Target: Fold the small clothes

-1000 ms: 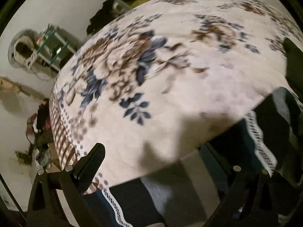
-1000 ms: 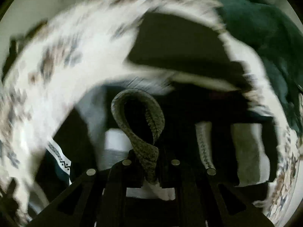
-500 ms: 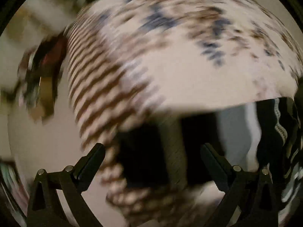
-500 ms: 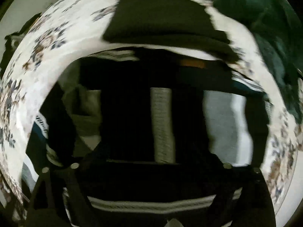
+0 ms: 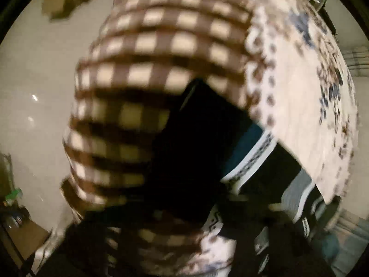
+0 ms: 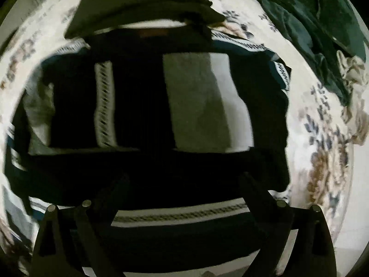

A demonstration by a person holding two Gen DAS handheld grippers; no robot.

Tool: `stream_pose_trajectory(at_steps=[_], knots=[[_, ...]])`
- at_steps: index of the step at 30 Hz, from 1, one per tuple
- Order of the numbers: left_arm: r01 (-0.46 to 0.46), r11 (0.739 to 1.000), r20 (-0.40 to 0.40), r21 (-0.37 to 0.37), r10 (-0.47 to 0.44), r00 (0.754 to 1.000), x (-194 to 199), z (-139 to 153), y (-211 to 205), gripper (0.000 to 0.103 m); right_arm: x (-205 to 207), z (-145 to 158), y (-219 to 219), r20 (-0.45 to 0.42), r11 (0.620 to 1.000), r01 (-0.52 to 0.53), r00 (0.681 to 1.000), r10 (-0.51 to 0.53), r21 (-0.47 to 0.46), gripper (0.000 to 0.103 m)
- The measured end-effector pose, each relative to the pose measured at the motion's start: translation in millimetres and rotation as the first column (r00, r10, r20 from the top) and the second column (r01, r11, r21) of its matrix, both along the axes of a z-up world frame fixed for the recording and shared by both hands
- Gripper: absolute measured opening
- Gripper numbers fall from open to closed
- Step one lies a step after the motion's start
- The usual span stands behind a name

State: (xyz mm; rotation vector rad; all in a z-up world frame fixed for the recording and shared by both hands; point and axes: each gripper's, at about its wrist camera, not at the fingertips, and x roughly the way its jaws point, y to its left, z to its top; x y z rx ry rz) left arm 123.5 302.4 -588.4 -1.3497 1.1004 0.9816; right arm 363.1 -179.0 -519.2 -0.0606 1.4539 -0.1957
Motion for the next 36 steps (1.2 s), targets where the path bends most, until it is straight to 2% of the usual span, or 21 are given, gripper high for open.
stream_pose_trajectory(at_steps=[3, 5, 8, 11, 12, 14, 16, 18, 20, 21, 23, 24, 25, 27, 29, 30, 32, 33, 34, 35, 36], knots=[[0.091, 0.985, -0.033, 0.149, -0.087, 0.996, 23.6, 37.7, -2.5, 0.006, 0.7, -3.7, -2.6, 0.003, 0.999, -0.014, 1.0, 0.015, -0.051, 0.097], [0.209, 0.94, -0.068, 0.271, -0.198, 0.978, 48.0, 72.4, -11.0, 0.006, 0.7, -3.8, -3.9, 0.001, 0.998, -0.015, 1.0, 0.015, -0.056, 0.097], [0.345, 0.845, -0.095, 0.409, -0.336, 0.937, 82.9, 117.8, -28.0, 0.006, 1.0, -0.5, -9.1, 0.018, 1.0, -0.002, 1.0, 0.003, -0.025, 0.097], [0.453, 0.732, -0.109, 0.508, -0.467, 0.877, 106.4, 151.3, -43.9, 0.006, 0.8, 5.7, -22.0, 0.025, 1.0, 0.026, 0.999, -0.026, 0.014, 0.097], [0.506, 0.668, -0.115, 0.546, -0.538, 0.835, 130.0, 168.2, -65.0, 0.006, 0.3, 7.8, -27.6, 0.022, 0.999, 0.04, 0.999, -0.04, 0.022, 0.097], [0.565, 0.57, -0.105, 0.596, -0.643, 0.759, 167.0, 190.6, -98.8, 0.006, -1.9, 10.2, -54.0, 0.013, 0.995, 0.092, 0.996, -0.092, 0.046, 0.097], [0.624, 0.469, -0.08, 0.625, -0.757, 0.649, 202.6, 210.0, -155.1, 0.006, -5.7, 11.1, -84.0, 0.0, 0.988, 0.149, 0.989, -0.149, 0.05, 0.097], [0.662, 0.397, -0.039, 0.636, -0.839, 0.542, 232.6, 217.7, -206.6, 0.006, -11.5, 10.6, -117.8, -0.017, 0.975, 0.213, 0.977, -0.212, 0.063, 0.097], [0.724, 0.314, 0.03, 0.615, -0.926, 0.377, 269.2, 214.2, -289.2, 0.006, -22.1, 7.9, -153.6, -0.034, 0.959, 0.276, 0.961, -0.274, 0.061, 0.097], [0.748, 0.287, 0.05, 0.599, -0.945, 0.323, 284.2, 208.6, -313.5, 0.006, -27.9, 6.6, -168.7, -0.039, 0.952, 0.301, 0.953, -0.299, 0.062, 0.097], [0.799, 0.199, 0.089, 0.568, -0.98, 0.18, 307.9, 192.9, -388.8, 0.006, -38.3, 3.1, -195.2, -0.049, 0.939, 0.339, 0.941, -0.336, 0.062, 0.097], [0.813, 0.167, 0.092, 0.557, -0.986, 0.139, 314.0, 187.4, -410.6, 0.006, -43.5, 1.8, -207.8, -0.053, 0.933, 0.355, 0.934, -0.353, 0.056, 0.097], [0.836, 0.118, 0.094, 0.536, -0.992, 0.08, 319.6, 177.8, -441.6, 0.007, -47.9, 1.2, -216.4, -0.056, 0.927, 0.37, 0.928, -0.367, 0.057, 0.097], [0.884, 0.042, 0.099, 0.465, -0.995, -0.005, 329.1, 156.5, -483.7, 0.01, -55.8, -1.0, -235.1, -0.068, 0.914, 0.398, 0.917, -0.393, 0.082, 0.097], [0.915, -0.006, 0.115, 0.405, -0.992, -0.058, 336.7, 141.6, -500.5, 0.012, -61.8, -2.6, -248.7, -0.081, 0.899, 0.417, 0.909, -0.409, 0.136, 0.097], [0.923, -0.04, 0.115, 0.383, -0.989, -0.091, 336.7, 135.9, -503.5, 0.024, -62.8, -1.5, -252.0, -0.084, 0.891, 0.424, 0.906, -0.415, 0.165, 0.097], [0.925, -0.05, 0.138, 0.377, -0.984, -0.11, 331.7, 141.4, -498.7, 0.049, -63.4, 2.3, -260.1, -0.086, 0.864, 0.441, 0.897, -0.434, 0.244, 0.097], [0.925, -0.05, 0.142, 0.376, -0.984, -0.111, 330.6, 145.3, -487.9, 0.076, -61.4, 6.2, -265.4, -0.081, 0.847, 0.45, 0.891, -0.446, 0.282, 0.097], [0.922, -0.052, 0.129, 0.384, -0.986, -0.109, 326.7, 152.0, -470.6, 0.092, -58.3, 11.1, -269.2, -0.076, 0.831, 0.457, 0.886, -0.458, 0.316, 0.097], [0.917, -0.044, 0.111, 0.395, -0.989, -0.096, 322.5, 156.4, -453.2, 0.092, -53.8, 16.3, -271.6, -0.07, 0.817, 0.459, 0.882, -0.466, 0.349, 0.097], [0.913, -0.027, 0.085, 0.406, -0.994, -0.067, 322.2, 161.7, -433.5, 0.092, -47.8, 22.1, -273.0, -0.059, 0.801, 0.454, 0.881, -0.47, 0.39, 0.097]])
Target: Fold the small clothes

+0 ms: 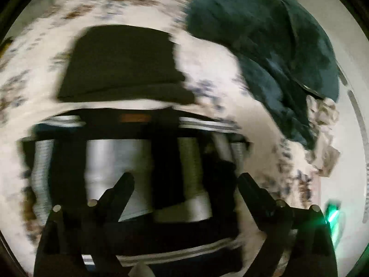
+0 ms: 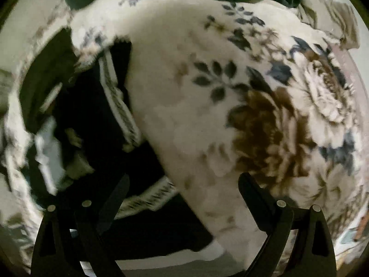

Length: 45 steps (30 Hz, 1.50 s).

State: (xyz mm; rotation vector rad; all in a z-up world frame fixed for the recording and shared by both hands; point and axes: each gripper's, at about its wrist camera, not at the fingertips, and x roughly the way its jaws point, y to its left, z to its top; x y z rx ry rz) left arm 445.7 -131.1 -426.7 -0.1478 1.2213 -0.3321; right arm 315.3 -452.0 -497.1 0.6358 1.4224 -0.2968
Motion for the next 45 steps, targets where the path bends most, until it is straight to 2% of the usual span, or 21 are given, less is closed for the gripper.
stream_pose_trajectory(at_steps=[3, 5, 8, 10, 11, 12, 13, 16, 18, 20, 25, 27, 29, 32, 34, 37, 39, 41, 43, 44, 45], knots=[[-0.133, 0.982, 0.028, 0.134, 0.131, 0.991, -5.8, -4.1, 78.1, 0.092, 24.0, 11.1, 2.4, 0.078, 0.996, 0.0, 0.997, -0.007, 0.089, 0.097], [-0.233, 0.938, 0.025, 0.258, 0.235, 0.972, -5.0, -26.8, 134.1, 0.092, 49.3, 6.9, 10.5, 0.109, 0.984, 0.004, 0.994, -0.023, 0.175, 0.097], [-0.329, 0.891, -0.043, 0.313, 0.359, 0.932, 2.0, -69.2, 186.9, 0.092, 91.6, -9.0, 30.9, 0.118, 0.974, 0.01, 0.992, -0.038, 0.227, 0.096], [-0.362, 0.879, -0.062, 0.312, 0.399, 0.915, 6.3, -88.6, 206.6, 0.092, 119.9, -24.6, 45.6, 0.113, 0.977, -0.019, 0.994, -0.005, 0.212, 0.089], [-0.369, 0.874, -0.067, 0.316, 0.409, 0.91, 9.0, -93.9, 210.2, 0.092, 135.1, -35.6, 57.6, 0.104, 0.978, -0.054, 0.994, 0.033, 0.203, 0.075], [-0.383, 0.865, -0.068, 0.324, 0.425, 0.903, 12.1, -97.4, 215.3, 0.092, 145.8, -43.2, 70.1, 0.081, 0.982, -0.084, 0.994, 0.071, 0.168, 0.027], [-0.406, 0.857, -0.063, 0.318, 0.446, 0.893, 14.8, -97.7, 222.8, 0.092, 151.8, -45.7, 76.5, 0.055, 0.987, -0.111, 0.993, 0.105, 0.118, 0.009], [-0.449, 0.85, -0.044, 0.276, 0.477, 0.878, 17.4, -86.5, 234.6, 0.092, 146.9, -12.5, 88.2, 0.11, 0.986, -0.147, 0.982, 0.155, -0.076, 0.01], [-0.445, 0.854, -0.033, 0.27, 0.47, 0.882, 17.7, -81.4, 236.7, 0.092, 134.1, 8.3, 82.8, 0.125, 0.982, -0.136, 0.98, 0.153, -0.134, 0.01], [-0.425, 0.86, -0.023, 0.282, 0.449, 0.893, 17.2, -78.0, 235.1, 0.092, 127.0, 9.4, 73.5, 0.078, 0.978, -0.125, 0.987, 0.14, -0.169, 0.01], [-0.396, 0.873, -0.043, 0.283, 0.424, 0.905, 17.4, -88.2, 241.2, 0.092, 119.0, -17.0, 59.7, -0.045, 0.976, -0.143, 0.989, 0.138, -0.162, 0.01], [-0.41, 0.867, -0.048, 0.282, 0.44, 0.897, 20.3, -92.1, 245.4, 0.092, 120.1, -20.6, 63.8, -0.057, 0.973, -0.157, 0.987, 0.15, -0.171, 0.01], [-0.408, 0.877, -0.059, 0.253, 0.435, 0.898, 27.5, -97.0, 243.6, 0.092, 120.3, -21.4, 65.7, -0.062, 0.962, -0.172, 0.985, 0.162, -0.213, 0.01], [-0.389, 0.882, -0.07, 0.267, 0.42, 0.905, 51.2, -111.7, 234.7, 0.092, 122.5, -36.5, 57.4, -0.094, 0.966, -0.135, 0.989, 0.117, -0.219, 0.01], [-0.392, 0.862, -0.126, 0.322, 0.449, 0.884, 74.5, -140.4, 237.8, 0.092, 120.8, -44.7, 52.4, -0.111, 0.968, -0.111, 0.99, 0.088, -0.223, 0.01], [-0.409, 0.859, -0.18, 0.307, 0.475, 0.861, 92.9, -160.9, 251.4, 0.097, 122.1, -50.9, 52.5, -0.136, 0.967, -0.113, 0.987, 0.083, -0.231, 0.01], [-0.378, 0.869, -0.15, 0.318, 0.44, 0.885, 95.9, -147.6, 249.5, 0.097, 125.7, -46.3, 58.7, -0.142, 0.959, -0.141, 0.984, 0.109, -0.244, 0.011], [-0.36, 0.873, -0.114, 0.328, 0.415, 0.903, 91.2, -130.0, 245.9, 0.097, 129.1, -40.0, 68.1, -0.145, 0.95, -0.179, 0.979, 0.146, -0.256, 0.024], [-0.342, 0.877, -0.071, 0.337, 0.386, 0.92, 80.5, -105.6, 238.3, 0.097, 129.1, -33.0, 83.2, -0.158, 0.933, -0.233, 0.968, 0.195, -0.275, 0.059], [-0.33, 0.877, -0.053, 0.35, 0.37, 0.927, 73.2, -92.8, 231.8, 0.097, 127.0, -28.0, 92.4, -0.156, 0.926, -0.253, 0.964, 0.216, -0.282, 0.082], [-0.323, 0.877, -0.039, 0.356, 0.359, 0.932, 67.0, -84.7, 226.8, 0.097, 123.9, -21.3, 100.9, -0.147, 0.917, -0.268, 0.961, 0.234, -0.295, 0.085]])
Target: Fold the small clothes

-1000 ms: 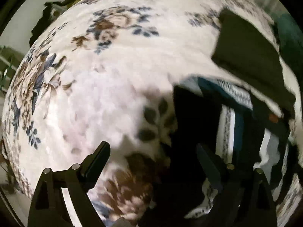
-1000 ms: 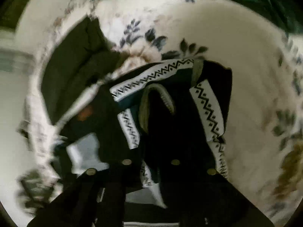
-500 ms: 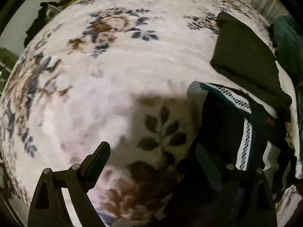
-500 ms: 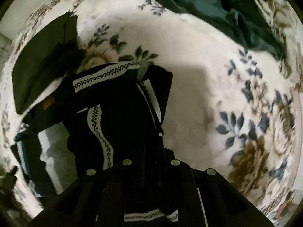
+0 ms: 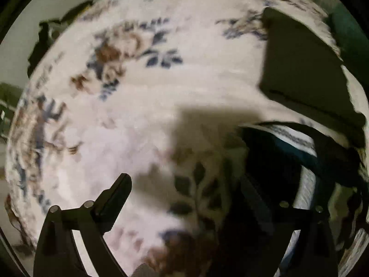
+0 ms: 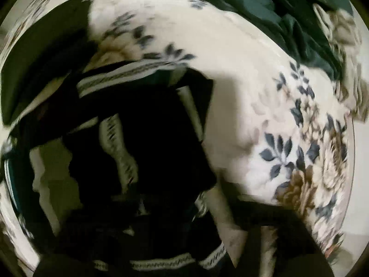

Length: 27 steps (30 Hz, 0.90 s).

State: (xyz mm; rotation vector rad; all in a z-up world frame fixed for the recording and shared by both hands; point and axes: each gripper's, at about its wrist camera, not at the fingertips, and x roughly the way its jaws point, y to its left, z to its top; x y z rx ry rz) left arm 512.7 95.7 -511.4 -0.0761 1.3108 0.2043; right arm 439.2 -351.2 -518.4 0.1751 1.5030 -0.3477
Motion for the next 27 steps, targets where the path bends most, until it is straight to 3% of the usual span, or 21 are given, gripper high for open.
stream_pose_trajectory(at_steps=[3, 5, 7, 15, 21, 27], knots=[[0.066, 0.995, 0.034, 0.072, -0.069, 0.997, -25.5, 27.8, -24.9, 0.097, -7.4, 14.7, 28.3, -0.005, 0.996, -0.072, 0.997, 0.072, -0.048, 0.093], [0.098, 0.993, 0.039, 0.069, -0.101, 0.994, -44.7, 46.6, -39.1, 0.097, -16.3, 29.2, 45.2, -0.001, 0.993, -0.101, 0.995, 0.101, -0.062, 0.1], [0.12, 0.992, 0.039, 0.041, -0.122, 0.992, -59.0, 68.0, -50.4, 0.097, -28.6, 50.4, 58.9, 0.017, 0.991, -0.113, 0.993, 0.114, -0.071, 0.1], [0.204, 0.978, 0.087, 0.052, -0.208, 0.974, -115.4, 160.6, -89.7, 0.097, -94.1, 173.0, 95.4, 0.156, 0.991, -0.11, 0.98, 0.12, -0.075, 0.1], [0.238, 0.971, 0.137, 0.03, -0.24, 0.961, -160.6, 214.6, -115.2, 0.097, -139.1, 237.9, 98.7, 0.256, 0.995, -0.098, 0.962, 0.094, 0.004, 0.1], [0.201, 0.979, 0.143, 0.033, -0.203, 0.969, -197.6, 233.6, -140.7, 0.097, -159.9, 258.6, 79.7, 0.265, 0.983, -0.146, 0.958, 0.112, 0.111, 0.1]])
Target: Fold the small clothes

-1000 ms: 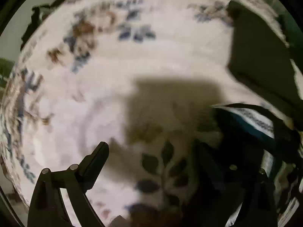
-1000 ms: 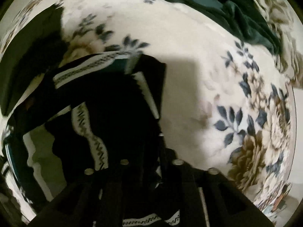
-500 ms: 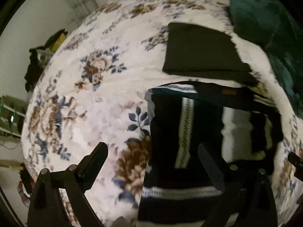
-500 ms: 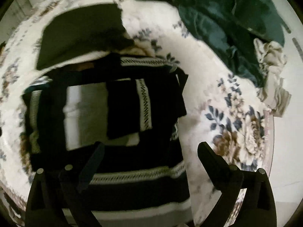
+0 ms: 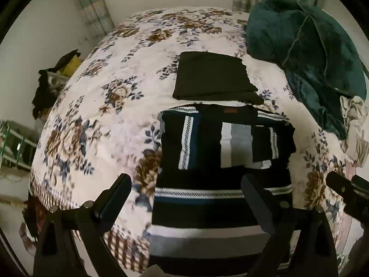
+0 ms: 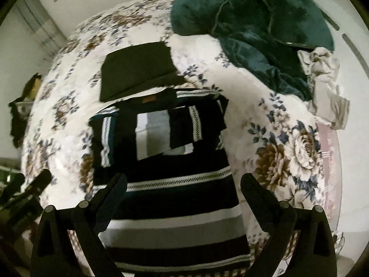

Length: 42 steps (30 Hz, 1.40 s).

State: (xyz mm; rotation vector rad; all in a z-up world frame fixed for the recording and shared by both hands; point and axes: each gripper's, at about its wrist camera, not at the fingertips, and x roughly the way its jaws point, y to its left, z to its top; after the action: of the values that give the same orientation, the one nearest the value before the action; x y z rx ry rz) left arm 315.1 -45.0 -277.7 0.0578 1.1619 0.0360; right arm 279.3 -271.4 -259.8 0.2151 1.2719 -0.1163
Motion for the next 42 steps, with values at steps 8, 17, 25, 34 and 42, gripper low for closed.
stream_pose_trajectory(at_steps=[8, 17, 25, 34, 42], knots=[[-0.179, 0.982, -0.037, 0.054, 0.181, 0.983, -47.0, -26.5, -68.5, 0.097, 10.2, -35.3, -83.8, -0.033, 0.973, -0.123, 0.991, 0.132, 0.196, 0.1], [-0.236, 0.972, -0.256, 0.008, 0.23, 0.939, -89.6, -156.6, -180.3, 0.097, 53.7, -178.5, -235.4, -0.255, 0.909, -0.035, 0.955, 0.154, 0.416, 0.1], [-0.193, 0.981, -0.472, -0.031, 0.156, 0.867, -149.2, -282.1, -258.8, 0.097, 133.7, -291.9, -305.0, -0.284, 0.833, 0.028, 0.946, 0.157, 0.553, 0.068], [-0.087, 0.995, -0.478, 0.05, 0.1, 0.872, -174.9, -321.2, -302.3, 0.097, 231.0, -350.2, -263.0, -0.279, 0.714, 0.037, 0.933, 0.226, 0.7, 0.068], [-0.066, 0.998, -0.404, 0.023, 0.069, 0.912, -174.4, -315.4, -299.6, 0.037, 244.2, -367.2, -219.7, -0.304, 0.673, 0.04, 0.911, 0.279, 0.739, 0.069]])
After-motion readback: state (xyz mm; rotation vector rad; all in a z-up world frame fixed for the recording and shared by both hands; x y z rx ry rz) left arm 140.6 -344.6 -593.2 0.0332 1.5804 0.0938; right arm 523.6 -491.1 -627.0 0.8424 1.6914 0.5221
